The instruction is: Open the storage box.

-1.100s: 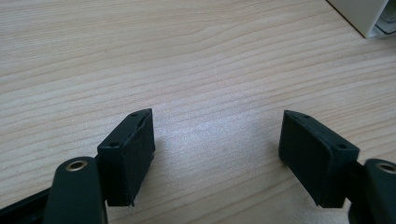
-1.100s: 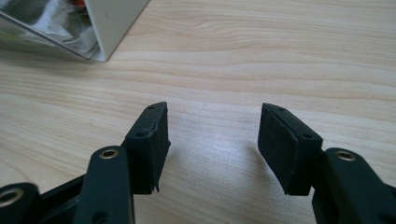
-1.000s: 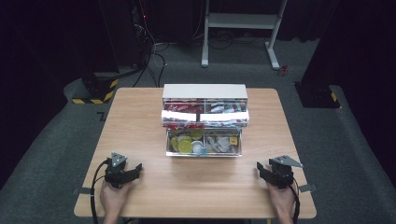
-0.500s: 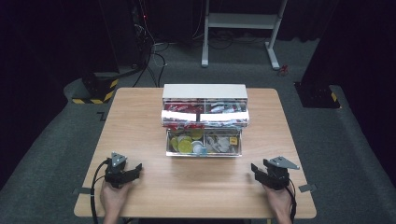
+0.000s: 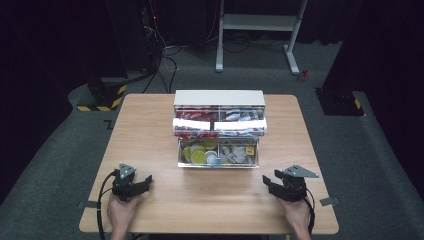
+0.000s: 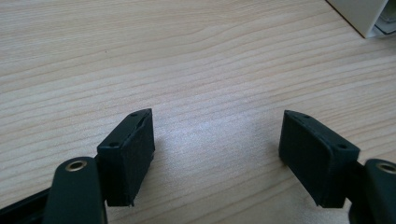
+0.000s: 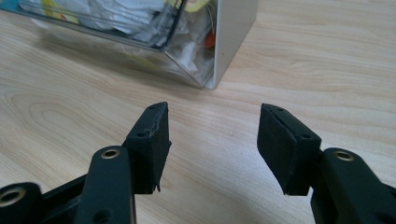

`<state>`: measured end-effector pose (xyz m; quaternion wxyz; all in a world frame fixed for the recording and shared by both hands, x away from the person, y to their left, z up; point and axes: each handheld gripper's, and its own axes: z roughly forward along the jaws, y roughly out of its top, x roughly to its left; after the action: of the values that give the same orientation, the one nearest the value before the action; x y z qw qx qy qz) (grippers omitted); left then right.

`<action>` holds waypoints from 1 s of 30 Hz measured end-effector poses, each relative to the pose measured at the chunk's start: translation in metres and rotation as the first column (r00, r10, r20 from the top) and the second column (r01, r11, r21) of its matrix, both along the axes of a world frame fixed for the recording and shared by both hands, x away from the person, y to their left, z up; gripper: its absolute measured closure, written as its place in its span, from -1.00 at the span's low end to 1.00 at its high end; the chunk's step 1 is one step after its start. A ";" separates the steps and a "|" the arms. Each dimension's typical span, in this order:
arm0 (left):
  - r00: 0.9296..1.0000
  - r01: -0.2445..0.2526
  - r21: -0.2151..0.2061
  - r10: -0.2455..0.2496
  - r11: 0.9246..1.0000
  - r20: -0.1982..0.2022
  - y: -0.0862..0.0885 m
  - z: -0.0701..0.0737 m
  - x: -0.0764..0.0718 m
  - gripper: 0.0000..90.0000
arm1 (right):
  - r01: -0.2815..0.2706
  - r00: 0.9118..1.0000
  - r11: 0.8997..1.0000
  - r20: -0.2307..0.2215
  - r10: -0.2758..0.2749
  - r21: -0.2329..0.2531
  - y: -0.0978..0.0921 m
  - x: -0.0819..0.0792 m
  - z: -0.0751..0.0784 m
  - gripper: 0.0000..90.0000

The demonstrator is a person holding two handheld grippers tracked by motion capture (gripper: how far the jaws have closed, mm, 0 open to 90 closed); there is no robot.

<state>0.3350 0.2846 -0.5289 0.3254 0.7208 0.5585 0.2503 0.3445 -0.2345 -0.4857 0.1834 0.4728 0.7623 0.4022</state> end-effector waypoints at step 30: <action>1.000 0.003 -0.003 -0.003 1.000 -0.004 0.000 0.000 0.000 -0.40 | -0.138 0.989 0.987 0.062 0.132 0.087 0.023 -0.007 0.054 0.03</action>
<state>0.3350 0.2849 -0.5287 0.3260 0.7215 0.5585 0.2475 0.3372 -0.2116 -0.4316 0.1555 0.4164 0.7680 0.4612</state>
